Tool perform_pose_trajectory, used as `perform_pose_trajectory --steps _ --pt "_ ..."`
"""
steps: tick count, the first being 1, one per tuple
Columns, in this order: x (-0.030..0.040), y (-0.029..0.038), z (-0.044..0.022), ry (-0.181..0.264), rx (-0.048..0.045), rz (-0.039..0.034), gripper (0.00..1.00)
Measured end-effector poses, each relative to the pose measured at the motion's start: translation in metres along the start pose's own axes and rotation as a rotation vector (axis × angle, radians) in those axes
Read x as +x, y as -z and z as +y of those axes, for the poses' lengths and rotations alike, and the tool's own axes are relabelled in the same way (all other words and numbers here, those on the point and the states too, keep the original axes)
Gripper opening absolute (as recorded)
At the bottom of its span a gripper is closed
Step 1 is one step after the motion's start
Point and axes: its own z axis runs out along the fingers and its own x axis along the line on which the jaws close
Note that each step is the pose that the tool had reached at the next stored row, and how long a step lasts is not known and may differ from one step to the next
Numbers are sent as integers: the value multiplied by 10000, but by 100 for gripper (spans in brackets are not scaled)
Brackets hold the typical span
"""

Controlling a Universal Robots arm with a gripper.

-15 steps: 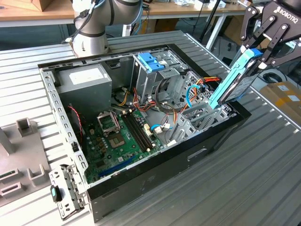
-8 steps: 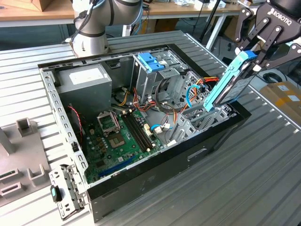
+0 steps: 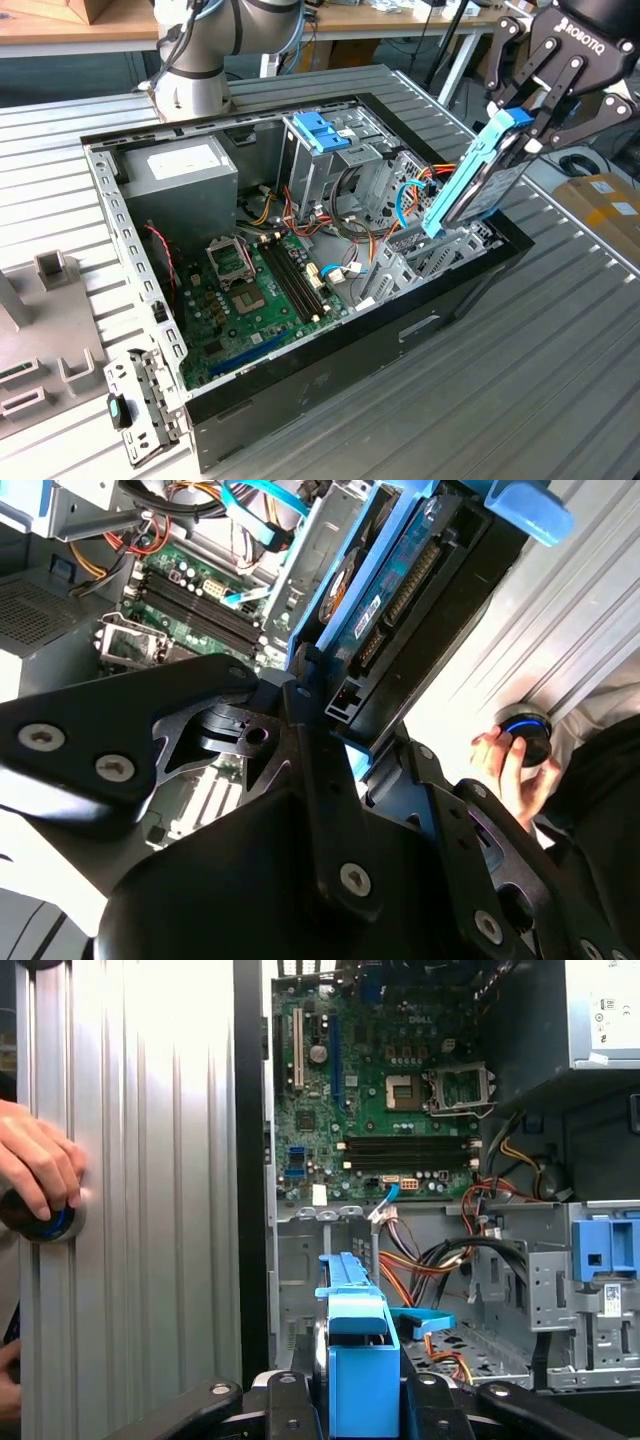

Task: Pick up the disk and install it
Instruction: 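Insert the disk into the insertion slot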

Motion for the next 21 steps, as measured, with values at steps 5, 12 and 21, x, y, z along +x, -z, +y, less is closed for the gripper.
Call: perform_pose_trajectory --steps 5,12,21 --pt "-62 -14 61 0 0 -1 37" --pt "-101 -51 170 -1 0 2 37" --pt "-192 -116 204 -1 0 0 37"
